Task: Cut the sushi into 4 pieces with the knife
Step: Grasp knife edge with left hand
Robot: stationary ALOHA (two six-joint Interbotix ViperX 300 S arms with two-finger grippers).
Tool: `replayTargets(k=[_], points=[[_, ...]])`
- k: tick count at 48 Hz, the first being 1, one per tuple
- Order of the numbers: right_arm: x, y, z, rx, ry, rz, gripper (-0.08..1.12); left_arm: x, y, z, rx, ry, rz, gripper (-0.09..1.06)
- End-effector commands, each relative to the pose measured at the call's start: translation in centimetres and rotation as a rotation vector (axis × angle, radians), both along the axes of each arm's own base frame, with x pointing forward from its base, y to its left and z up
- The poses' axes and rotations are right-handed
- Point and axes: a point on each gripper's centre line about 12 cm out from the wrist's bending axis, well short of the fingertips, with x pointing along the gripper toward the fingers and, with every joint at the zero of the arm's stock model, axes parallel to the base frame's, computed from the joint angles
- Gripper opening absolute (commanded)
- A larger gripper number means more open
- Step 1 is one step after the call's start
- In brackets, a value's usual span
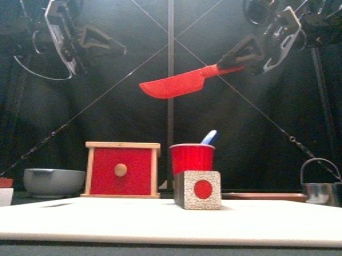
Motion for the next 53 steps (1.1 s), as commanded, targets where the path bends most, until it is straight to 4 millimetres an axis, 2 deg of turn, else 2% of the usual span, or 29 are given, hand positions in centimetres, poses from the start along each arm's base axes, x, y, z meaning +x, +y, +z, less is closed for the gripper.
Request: replayTargets(k=[1,9,18,34,42,53], points=[[0.1,0.1,0.7,-0.002,-0.026,0.005,0.03,1.2,-0.3,0.8,0.005,0.025,-0.013,0.74],[0.2,0.5,0.5,-0.004,-0.023,0.016,0.03,2.2,-0.2,-0.2,0.008,0.063,-0.015,0.85],[0.2,0.9,0.6,-0.005,-0.024,0.032,0.03,3.3,-0.1,-1.7,0.011,0.111,-0.012,0.86],[0.3,1.1,0.4,-0.002,-0.023,0.039,0.03,4.9,0.4,-3.4,0.051,0.081,-0.013,0.83],[0.4,1.3,0.2,-0.002,-0.017,0.044,0.03,5.6,0.5,-3.7,0.062,0.052,-0.015,0.78],[0.5,1.3,0.2,-0.003,-0.024,0.044,0.03,5.9,0.7,-4.2,0.06,0.062,-0.01,0.63]])
